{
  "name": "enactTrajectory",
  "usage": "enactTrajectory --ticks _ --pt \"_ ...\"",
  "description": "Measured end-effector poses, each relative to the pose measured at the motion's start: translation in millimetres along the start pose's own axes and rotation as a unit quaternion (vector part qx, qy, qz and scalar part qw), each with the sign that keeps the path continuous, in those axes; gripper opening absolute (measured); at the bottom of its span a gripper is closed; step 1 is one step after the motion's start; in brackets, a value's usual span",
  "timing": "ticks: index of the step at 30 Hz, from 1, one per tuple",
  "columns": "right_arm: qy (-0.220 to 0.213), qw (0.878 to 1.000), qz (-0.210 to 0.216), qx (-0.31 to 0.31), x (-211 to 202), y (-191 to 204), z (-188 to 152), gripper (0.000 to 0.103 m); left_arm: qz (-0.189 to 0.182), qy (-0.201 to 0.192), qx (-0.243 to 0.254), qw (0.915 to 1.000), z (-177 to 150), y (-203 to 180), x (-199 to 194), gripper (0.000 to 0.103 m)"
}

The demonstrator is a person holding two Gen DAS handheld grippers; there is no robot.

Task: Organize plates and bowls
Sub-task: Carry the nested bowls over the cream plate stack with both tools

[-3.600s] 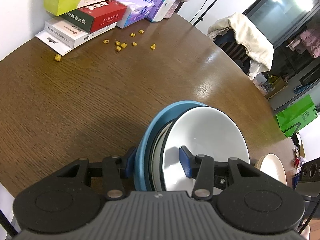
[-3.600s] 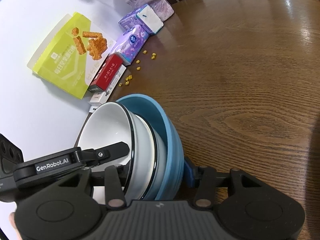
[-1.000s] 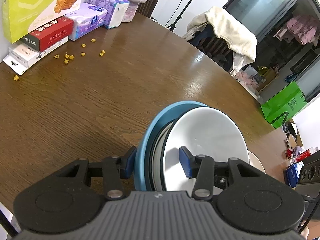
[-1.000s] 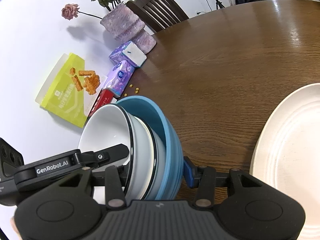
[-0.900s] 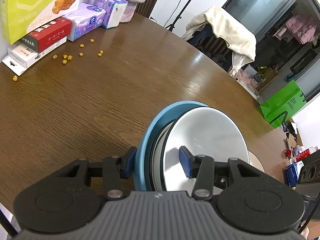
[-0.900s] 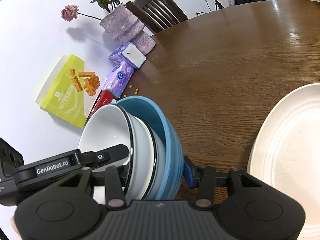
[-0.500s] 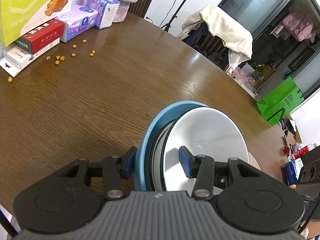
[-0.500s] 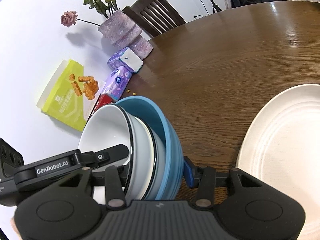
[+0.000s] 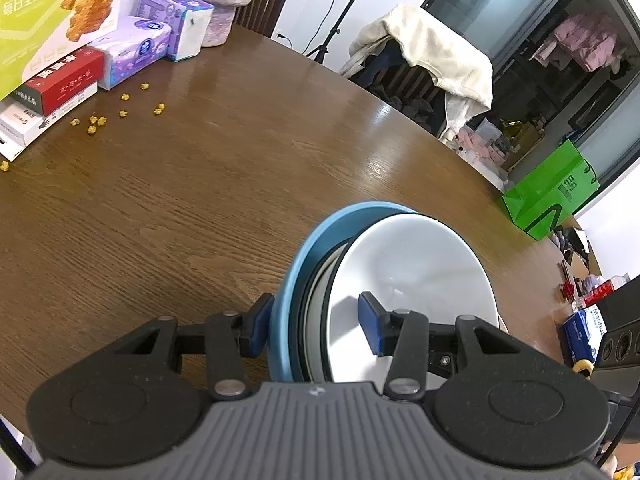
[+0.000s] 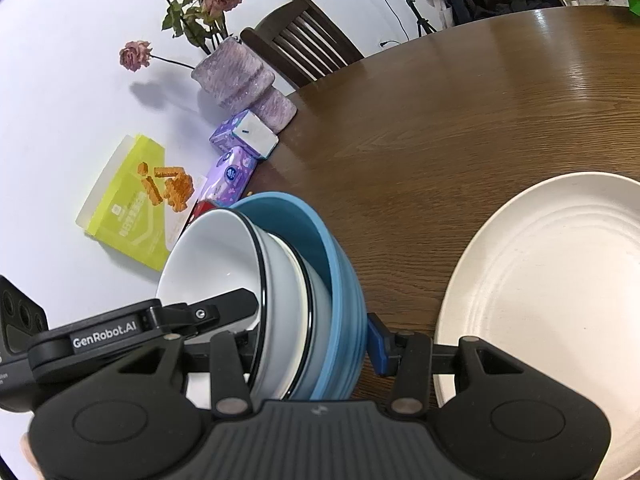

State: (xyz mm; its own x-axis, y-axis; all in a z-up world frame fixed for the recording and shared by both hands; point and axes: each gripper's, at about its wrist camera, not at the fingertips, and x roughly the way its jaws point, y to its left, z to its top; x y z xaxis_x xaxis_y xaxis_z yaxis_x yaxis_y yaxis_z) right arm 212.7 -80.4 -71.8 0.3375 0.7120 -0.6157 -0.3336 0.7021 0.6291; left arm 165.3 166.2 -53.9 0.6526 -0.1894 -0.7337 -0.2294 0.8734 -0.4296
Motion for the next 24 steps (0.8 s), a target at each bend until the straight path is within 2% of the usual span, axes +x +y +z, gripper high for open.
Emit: enactTrajectory --ticks 24 --pt "-0.031 0.999 -0.005 0.022 -42.9 -41.4 0.1 0.045 -0.015 0.008 0.031 0.9994 -12.9 -54.2 15.0 0.046"
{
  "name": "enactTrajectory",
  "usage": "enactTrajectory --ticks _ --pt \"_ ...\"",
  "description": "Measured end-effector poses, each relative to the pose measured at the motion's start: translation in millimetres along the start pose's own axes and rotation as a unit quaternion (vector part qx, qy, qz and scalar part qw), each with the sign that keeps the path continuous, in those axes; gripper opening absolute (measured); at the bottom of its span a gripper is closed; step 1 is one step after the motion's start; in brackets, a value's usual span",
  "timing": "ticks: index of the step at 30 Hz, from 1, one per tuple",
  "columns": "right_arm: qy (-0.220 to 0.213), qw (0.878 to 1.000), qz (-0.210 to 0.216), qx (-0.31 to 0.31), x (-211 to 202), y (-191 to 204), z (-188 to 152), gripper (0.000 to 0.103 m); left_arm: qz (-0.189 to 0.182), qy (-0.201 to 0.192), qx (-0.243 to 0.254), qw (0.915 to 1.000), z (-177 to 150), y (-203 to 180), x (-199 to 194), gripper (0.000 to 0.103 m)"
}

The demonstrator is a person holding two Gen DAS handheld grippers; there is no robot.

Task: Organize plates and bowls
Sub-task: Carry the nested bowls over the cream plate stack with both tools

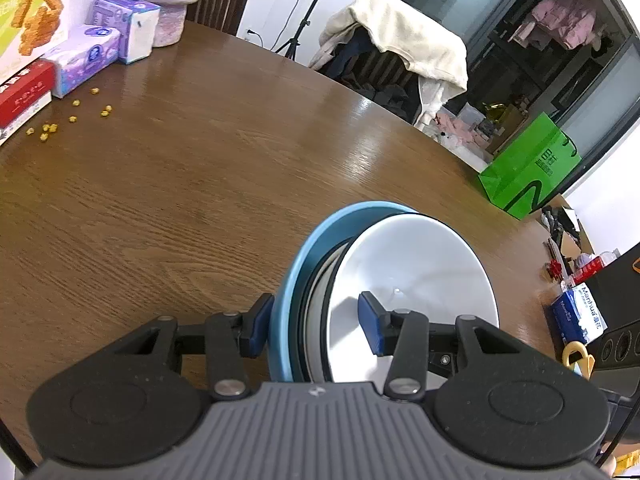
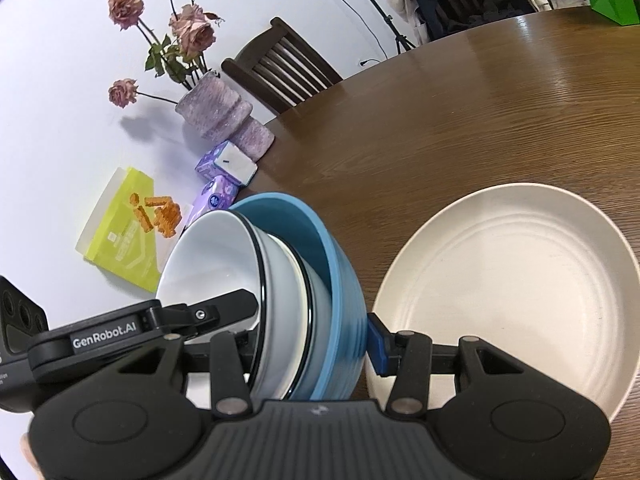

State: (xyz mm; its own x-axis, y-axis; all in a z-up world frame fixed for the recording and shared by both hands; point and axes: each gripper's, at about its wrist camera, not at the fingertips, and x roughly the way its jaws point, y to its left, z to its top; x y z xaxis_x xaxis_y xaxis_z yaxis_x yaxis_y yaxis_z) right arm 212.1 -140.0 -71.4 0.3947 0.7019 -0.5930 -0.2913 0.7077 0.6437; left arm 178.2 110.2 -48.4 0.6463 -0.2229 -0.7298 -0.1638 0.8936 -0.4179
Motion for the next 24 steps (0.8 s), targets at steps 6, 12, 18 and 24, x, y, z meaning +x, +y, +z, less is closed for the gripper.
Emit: enactTrajectory --ticks 6,12,18,24 --pt "-0.008 1.0 -0.004 0.007 -10.7 -12.7 1.3 0.045 -0.007 0.003 0.008 0.9999 -1.7 -15.7 6.9 0.046" --pt "-0.016 1.0 -0.01 0.012 -20.3 -24.3 2.0 0.045 -0.016 0.009 0.011 0.9998 -4.8 -27.4 15.4 0.046" --pt "-0.022 0.999 -0.019 0.019 -28.7 -35.1 1.7 0.045 -0.024 0.015 0.015 0.9995 -8.1 -37.8 23.3 0.046" --pt "-0.027 0.999 -0.026 0.025 -37.0 -47.0 1.1 0.045 -0.031 0.022 0.019 0.9991 -12.5 -47.2 32.1 0.046"
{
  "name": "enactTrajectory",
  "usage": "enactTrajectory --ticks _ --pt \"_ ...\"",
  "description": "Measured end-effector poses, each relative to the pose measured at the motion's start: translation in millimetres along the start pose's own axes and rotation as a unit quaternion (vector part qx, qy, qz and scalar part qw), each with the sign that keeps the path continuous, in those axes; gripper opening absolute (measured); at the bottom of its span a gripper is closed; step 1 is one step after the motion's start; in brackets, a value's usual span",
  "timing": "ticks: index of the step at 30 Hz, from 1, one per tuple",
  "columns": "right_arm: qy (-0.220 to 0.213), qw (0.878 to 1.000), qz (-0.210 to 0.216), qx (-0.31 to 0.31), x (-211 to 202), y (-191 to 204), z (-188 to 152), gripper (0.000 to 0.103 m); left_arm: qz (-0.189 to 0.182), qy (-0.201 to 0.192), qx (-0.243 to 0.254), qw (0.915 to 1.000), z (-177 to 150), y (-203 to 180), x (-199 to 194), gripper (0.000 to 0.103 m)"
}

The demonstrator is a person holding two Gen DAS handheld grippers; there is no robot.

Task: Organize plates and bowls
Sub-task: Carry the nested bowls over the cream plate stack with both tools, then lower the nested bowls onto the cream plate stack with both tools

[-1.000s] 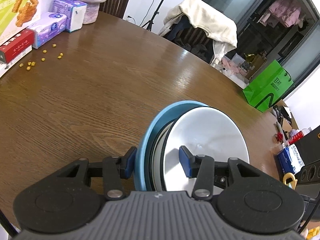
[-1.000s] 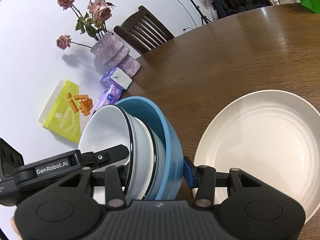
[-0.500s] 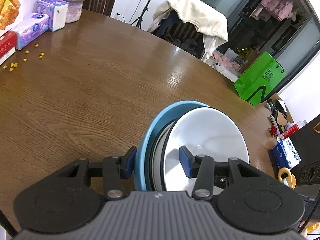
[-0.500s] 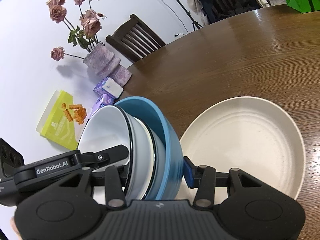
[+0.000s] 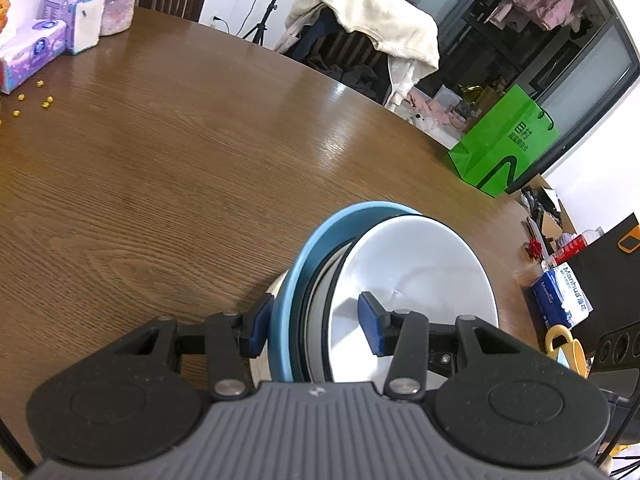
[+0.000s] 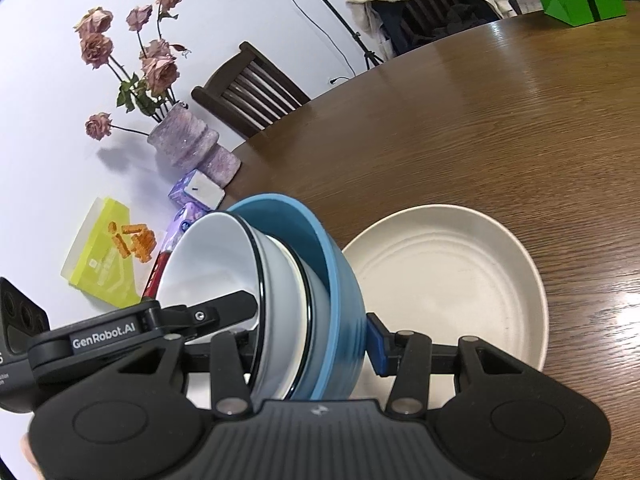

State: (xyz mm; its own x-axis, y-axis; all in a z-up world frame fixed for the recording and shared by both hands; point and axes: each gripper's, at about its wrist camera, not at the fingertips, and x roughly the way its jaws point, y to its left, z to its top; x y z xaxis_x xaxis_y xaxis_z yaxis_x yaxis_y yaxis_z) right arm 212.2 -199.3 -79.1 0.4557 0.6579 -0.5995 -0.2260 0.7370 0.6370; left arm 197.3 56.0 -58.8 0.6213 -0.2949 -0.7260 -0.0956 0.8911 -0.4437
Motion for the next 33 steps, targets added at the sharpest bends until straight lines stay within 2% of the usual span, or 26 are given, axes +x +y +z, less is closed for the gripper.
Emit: enactTrajectory --ticks 14,33 --pt "-0.003 1.0 -0.015 0.021 -7.9 -31.3 -0.3 0.045 -0.009 0.022 0.007 0.9997 -7.6 -16.4 27.1 0.046" --pt "0.005 0.999 -0.04 0.037 5.0 -58.6 5.9 0.045 -0.016 0.05 -0.003 0.9986 -4.0 -11.7 61.4 0.046"
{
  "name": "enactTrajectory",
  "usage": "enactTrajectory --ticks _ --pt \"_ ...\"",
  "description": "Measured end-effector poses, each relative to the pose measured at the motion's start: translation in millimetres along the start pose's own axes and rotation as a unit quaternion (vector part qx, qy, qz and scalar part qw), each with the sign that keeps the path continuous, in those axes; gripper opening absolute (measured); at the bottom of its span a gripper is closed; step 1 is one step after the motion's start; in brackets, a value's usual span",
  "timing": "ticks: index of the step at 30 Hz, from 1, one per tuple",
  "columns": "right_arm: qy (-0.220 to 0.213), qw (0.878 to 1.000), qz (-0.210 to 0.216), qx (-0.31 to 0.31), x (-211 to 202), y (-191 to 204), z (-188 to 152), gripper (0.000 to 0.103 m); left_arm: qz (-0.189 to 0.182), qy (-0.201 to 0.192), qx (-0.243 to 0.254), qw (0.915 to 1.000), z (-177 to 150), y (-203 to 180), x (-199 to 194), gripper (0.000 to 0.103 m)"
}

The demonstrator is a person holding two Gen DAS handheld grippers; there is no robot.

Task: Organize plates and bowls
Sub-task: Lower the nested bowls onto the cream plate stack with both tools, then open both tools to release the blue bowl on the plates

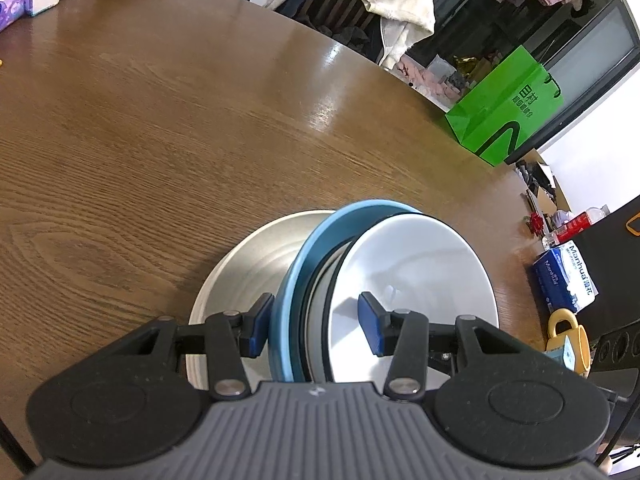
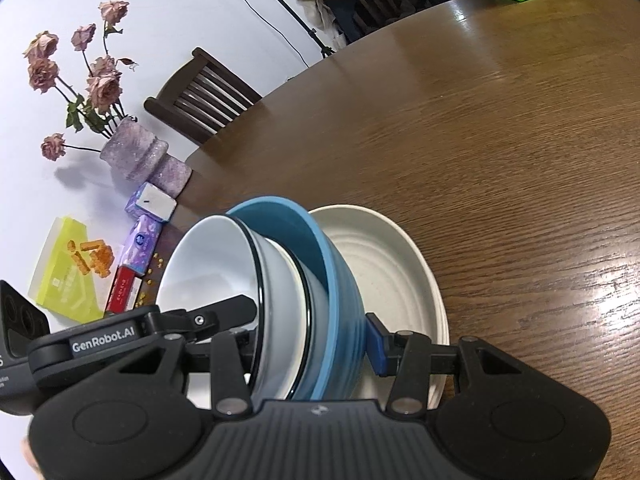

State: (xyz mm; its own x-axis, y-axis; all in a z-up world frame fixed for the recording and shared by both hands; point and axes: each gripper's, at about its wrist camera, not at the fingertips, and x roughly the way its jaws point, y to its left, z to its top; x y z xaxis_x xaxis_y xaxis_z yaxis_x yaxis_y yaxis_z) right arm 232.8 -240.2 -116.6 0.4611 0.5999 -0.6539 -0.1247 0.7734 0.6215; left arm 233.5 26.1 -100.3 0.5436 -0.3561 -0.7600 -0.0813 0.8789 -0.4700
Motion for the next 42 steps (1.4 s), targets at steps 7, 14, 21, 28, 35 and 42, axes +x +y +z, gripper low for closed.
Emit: enactTrajectory --ticks 7,14,21,28,35,42 --pt "-0.001 1.0 -0.007 -0.004 5.1 1.2 1.7 0.044 -0.005 0.001 -0.001 1.0 0.5 1.5 4.7 0.046" --pt "-0.006 1.0 -0.008 -0.019 5.4 5.5 1.0 0.046 -0.012 0.003 0.0 0.9999 -1.4 3.6 5.1 0.055" --pt "-0.011 0.999 -0.011 -0.028 5.3 6.8 0.9 0.047 -0.016 -0.019 0.008 0.9997 -3.5 4.8 -5.3 0.073" --pt "-0.043 0.998 -0.01 -0.042 -8.8 7.8 -3.3 0.07 -0.017 -0.058 0.022 0.9979 -9.1 6.2 -24.1 0.093" --pt "-0.092 0.993 -0.01 -0.078 -30.9 14.7 -17.2 0.087 -0.017 -0.116 0.049 0.9919 -26.1 3.3 -50.5 0.103" --pt "-0.175 0.974 -0.043 -0.136 -57.6 30.0 -46.2 0.092 0.0 -0.194 0.081 0.9777 -56.4 -3.5 -82.6 0.103"
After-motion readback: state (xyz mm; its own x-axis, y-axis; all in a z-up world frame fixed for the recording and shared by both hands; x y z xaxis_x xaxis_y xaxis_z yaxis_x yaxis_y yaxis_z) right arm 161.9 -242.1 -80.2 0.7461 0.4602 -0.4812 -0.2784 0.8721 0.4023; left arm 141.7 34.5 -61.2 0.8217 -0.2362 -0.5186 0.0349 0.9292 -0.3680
